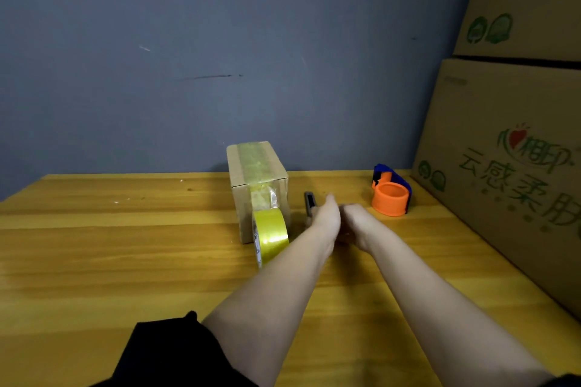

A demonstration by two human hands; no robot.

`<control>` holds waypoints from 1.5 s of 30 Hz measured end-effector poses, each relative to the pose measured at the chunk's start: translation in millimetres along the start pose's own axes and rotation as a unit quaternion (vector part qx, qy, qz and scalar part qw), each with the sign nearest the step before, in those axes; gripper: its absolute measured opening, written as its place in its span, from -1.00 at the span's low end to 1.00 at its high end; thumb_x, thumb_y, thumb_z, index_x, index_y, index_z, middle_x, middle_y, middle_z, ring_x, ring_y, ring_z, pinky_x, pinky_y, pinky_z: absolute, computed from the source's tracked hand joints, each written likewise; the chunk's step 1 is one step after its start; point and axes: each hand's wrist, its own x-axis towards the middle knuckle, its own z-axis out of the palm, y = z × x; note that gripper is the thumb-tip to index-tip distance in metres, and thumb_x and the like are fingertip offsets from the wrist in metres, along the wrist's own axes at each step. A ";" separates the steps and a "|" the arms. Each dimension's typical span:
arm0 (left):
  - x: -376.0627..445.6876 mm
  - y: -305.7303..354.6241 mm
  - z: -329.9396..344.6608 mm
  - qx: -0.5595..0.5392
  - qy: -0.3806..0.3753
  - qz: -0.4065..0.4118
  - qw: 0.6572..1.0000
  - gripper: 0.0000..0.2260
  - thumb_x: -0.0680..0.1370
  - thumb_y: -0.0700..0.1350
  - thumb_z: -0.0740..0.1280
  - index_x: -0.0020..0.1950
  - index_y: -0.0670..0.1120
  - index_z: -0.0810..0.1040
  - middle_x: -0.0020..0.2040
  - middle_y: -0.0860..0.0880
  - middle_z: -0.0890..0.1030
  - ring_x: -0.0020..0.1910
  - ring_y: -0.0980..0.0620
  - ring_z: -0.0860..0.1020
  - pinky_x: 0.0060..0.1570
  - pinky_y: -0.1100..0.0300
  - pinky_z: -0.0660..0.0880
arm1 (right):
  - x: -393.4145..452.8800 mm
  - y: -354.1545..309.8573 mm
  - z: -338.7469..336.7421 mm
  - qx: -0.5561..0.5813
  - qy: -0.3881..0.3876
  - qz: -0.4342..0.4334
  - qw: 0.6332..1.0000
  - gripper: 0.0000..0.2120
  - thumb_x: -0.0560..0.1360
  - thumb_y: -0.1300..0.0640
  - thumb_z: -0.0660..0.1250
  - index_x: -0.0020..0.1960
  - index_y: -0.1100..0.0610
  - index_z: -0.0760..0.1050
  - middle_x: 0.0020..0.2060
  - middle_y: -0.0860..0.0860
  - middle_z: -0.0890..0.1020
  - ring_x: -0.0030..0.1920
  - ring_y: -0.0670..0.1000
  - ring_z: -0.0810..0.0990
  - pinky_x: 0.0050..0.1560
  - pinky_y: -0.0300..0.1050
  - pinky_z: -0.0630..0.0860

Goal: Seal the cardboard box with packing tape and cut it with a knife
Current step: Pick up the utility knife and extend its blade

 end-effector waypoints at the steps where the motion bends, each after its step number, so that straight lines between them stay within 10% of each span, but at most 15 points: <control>1: 9.9 -4.8 4.0 -0.004 -0.005 -0.007 1.000 -0.29 0.37 0.32 0.07 0.39 -0.08 0.37 0.29 -0.15 0.49 0.21 -0.17 0.48 0.29 -0.11 0.37 | 1.8 -0.8 0.6 0.012 -0.004 0.009 1.000 -0.68 0.57 0.24 0.07 0.14 0.35 0.53 -0.12 0.18 0.60 -0.24 0.07 0.54 -0.32 -0.15 0.48; 9: -54.9 16.5 -14.0 -0.071 -0.043 -0.040 0.996 -0.48 0.58 0.15 0.10 0.44 -0.12 0.26 0.38 -0.14 0.41 0.34 -0.11 0.39 0.28 0.07 0.30 | -3.1 3.1 1.9 -0.137 0.009 0.018 0.990 -0.79 0.55 0.16 0.19 -0.25 0.20 0.37 -0.48 0.10 0.43 -0.56 0.00 0.33 -0.55 -0.27 0.18; 13: -59.3 6.9 -9.3 -0.084 -0.036 -0.010 0.996 -0.45 0.56 0.17 0.12 0.43 -0.16 0.28 0.37 -0.14 0.42 0.33 -0.11 0.40 0.36 0.05 0.31 | -11.4 15.2 1.9 -0.129 -0.023 -0.042 0.991 -0.68 0.59 0.16 0.11 0.10 0.38 0.50 -0.16 0.25 0.62 -0.27 0.05 0.48 -0.43 -0.19 0.27; 21: -49.6 -37.6 -17.6 -0.030 -0.033 0.114 0.993 -0.64 0.32 0.13 0.19 -0.04 -0.03 0.57 0.10 -0.19 0.63 0.14 -0.23 0.55 0.16 -0.08 0.49 | -30.3 54.4 -2.0 0.123 0.015 -0.078 0.989 -0.78 0.59 0.12 0.18 0.15 0.21 0.45 -0.33 0.01 0.55 -0.39 -0.06 0.51 -0.40 -0.23 0.35; 28: -64.3 -46.8 -29.7 -0.082 -0.084 0.177 0.977 -0.84 0.62 -0.20 0.13 -0.04 -0.14 0.50 -0.45 0.02 0.48 -0.65 0.13 0.35 -0.70 0.32 0.29 | -53.6 65.0 -7.6 0.183 -0.062 -0.122 0.973 -0.90 0.58 0.28 0.04 0.04 0.15 0.29 -0.51 0.04 0.52 -0.61 -0.01 0.41 -0.64 -0.30 0.27; 34: -62.3 -55.3 -35.7 -0.062 -0.104 0.220 0.968 -0.83 0.61 -0.16 0.19 0.11 -0.16 0.54 -0.56 0.08 0.42 -0.59 0.09 0.38 -0.56 0.16 0.48 | -59.9 74.0 -13.1 0.208 -0.164 -0.147 0.953 -0.77 0.58 0.30 0.01 0.06 0.13 0.41 -0.39 0.08 0.44 -0.57 -0.05 0.33 -0.58 -0.30 0.18; 41: -52.9 -59.0 -40.8 -0.091 -0.126 0.243 0.958 -0.90 0.53 -0.16 0.31 0.00 -0.10 0.59 -0.05 -0.13 0.64 -0.08 -0.04 0.56 0.07 0.01 0.45 | -57.7 74.4 -12.8 0.179 -0.163 -0.169 0.955 -0.84 0.63 0.18 0.04 0.04 0.14 0.40 -0.49 -0.04 0.37 -0.61 -0.15 0.21 -0.61 -0.35 0.12; 45: -52.3 -59.5 -42.8 -0.114 -0.155 0.239 0.952 -0.92 0.56 -0.17 0.27 -0.06 -0.08 0.56 -0.03 -0.15 0.62 -0.03 -0.06 0.54 0.03 0.10 0.48 | -57.6 73.8 -8.8 0.153 -0.114 -0.188 0.964 -0.80 0.63 0.15 0.07 0.01 0.15 0.46 -0.55 -0.05 0.31 -0.64 -0.17 0.16 -0.65 -0.38 0.08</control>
